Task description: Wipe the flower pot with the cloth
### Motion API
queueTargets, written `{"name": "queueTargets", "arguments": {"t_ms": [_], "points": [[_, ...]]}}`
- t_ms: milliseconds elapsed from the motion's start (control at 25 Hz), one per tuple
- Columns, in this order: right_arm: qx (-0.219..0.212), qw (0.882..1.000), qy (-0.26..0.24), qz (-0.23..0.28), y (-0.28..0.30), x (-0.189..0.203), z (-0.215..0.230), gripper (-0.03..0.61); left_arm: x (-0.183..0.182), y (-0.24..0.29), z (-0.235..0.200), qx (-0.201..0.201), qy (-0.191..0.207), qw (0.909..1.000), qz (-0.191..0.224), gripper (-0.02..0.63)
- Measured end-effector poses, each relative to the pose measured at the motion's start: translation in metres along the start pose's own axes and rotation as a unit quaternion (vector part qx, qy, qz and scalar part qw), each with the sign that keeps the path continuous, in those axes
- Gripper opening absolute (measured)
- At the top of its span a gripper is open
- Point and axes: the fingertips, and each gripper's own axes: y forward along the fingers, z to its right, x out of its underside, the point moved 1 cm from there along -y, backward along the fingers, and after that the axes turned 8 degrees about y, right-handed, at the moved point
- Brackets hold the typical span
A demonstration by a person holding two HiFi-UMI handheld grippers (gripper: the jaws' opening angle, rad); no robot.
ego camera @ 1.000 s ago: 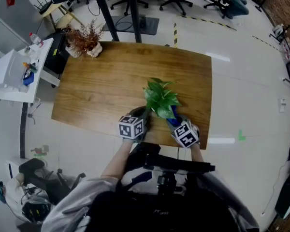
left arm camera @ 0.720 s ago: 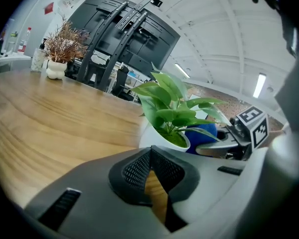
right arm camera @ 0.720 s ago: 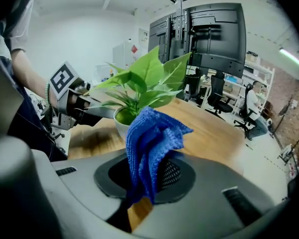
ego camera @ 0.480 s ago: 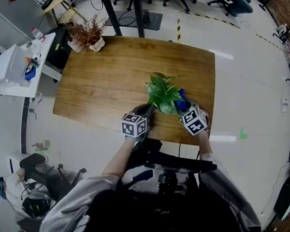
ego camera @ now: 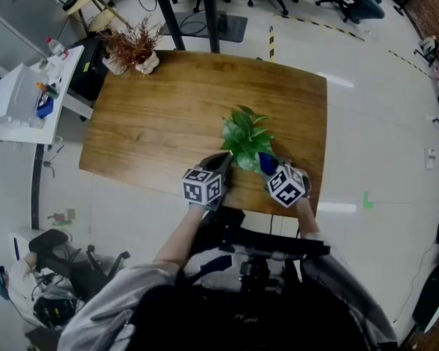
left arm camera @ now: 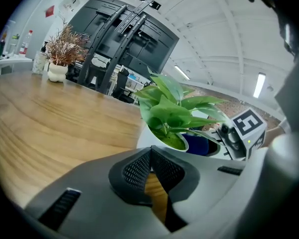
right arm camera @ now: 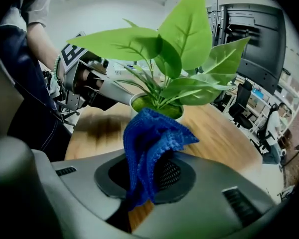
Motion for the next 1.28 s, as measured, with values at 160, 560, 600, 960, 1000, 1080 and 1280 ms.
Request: {"name": "queueTargets", "arguments": {"t_ms": [160,560,600,960,1000,1080,1280], "points": [[-0.020,0.999,-0.023,-0.010,0.006,-0.003,-0.016,0.080,0.004,-0.003,-0.009,-0.015,-0.006,0.9998,-0.006,0.001],[-0.032,0.999,0.032,0.000,0.014,0.004,-0.019,0.080,0.008,-0.005,-0.009,-0.015,-0.001,0.9998,-0.015,0.001],[-0.028,0.999,0.047,0.003,0.010,0.005,-0.016,0.080,0.007,-0.005,-0.010,-0.016,-0.002,0.9998,-0.014,0.000],[0.038,0.996,0.069,0.040,-0.019,-0.012,0.031,0.080,0.003,-0.004,-0.016,-0.028,-0.012,0.9995,-0.004,0.002],[0.036,0.997,0.057,0.043,-0.019,-0.017,0.032,0.080,0.003,-0.004,-0.016,-0.029,-0.012,0.9995,-0.004,0.001],[0.025,0.998,0.040,0.049,-0.015,-0.026,0.029,0.080,0.002,-0.004,-0.019,-0.031,-0.014,0.9994,-0.003,0.001],[-0.001,0.999,0.028,0.042,-0.002,-0.027,0.012,0.080,-0.001,-0.003,-0.024,-0.039,-0.021,0.9990,0.002,0.002]]}}
